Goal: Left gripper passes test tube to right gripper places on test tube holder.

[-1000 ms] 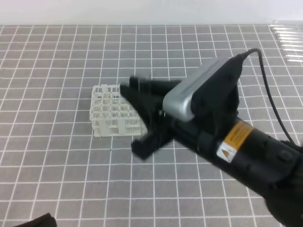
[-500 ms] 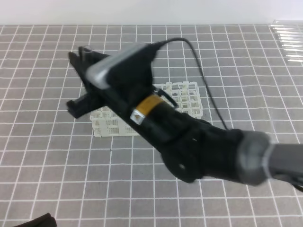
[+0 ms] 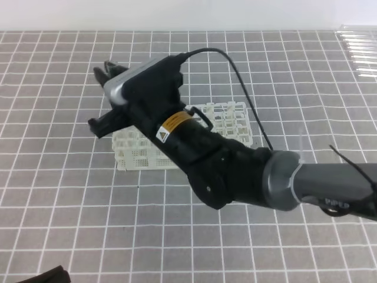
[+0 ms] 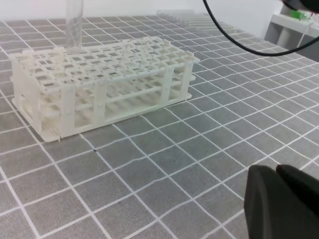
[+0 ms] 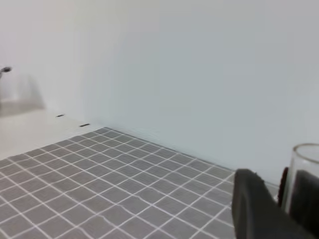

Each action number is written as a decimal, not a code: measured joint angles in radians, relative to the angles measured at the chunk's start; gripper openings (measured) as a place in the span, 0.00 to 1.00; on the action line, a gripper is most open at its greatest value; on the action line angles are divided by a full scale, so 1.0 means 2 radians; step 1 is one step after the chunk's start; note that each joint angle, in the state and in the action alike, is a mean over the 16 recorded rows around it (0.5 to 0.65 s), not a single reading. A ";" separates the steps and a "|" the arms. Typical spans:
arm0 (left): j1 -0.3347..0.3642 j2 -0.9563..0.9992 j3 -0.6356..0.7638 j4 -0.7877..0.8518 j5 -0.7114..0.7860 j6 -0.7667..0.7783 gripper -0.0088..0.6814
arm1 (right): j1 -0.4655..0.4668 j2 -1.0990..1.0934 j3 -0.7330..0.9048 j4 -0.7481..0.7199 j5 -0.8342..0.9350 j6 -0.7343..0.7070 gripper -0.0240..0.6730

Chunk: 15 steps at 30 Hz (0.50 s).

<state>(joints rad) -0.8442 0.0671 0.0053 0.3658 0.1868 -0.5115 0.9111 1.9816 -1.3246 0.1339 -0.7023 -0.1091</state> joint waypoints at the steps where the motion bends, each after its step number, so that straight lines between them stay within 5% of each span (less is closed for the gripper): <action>1: 0.000 0.000 0.000 0.000 0.000 0.000 0.01 | -0.002 0.002 -0.001 0.001 0.000 0.000 0.05; 15: 0.000 0.001 0.001 0.001 -0.001 0.000 0.01 | -0.008 0.020 -0.004 -0.005 -0.015 0.021 0.05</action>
<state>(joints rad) -0.8438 0.0686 0.0070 0.3678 0.1846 -0.5125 0.8956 2.0223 -1.3321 0.1240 -0.7327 -0.0663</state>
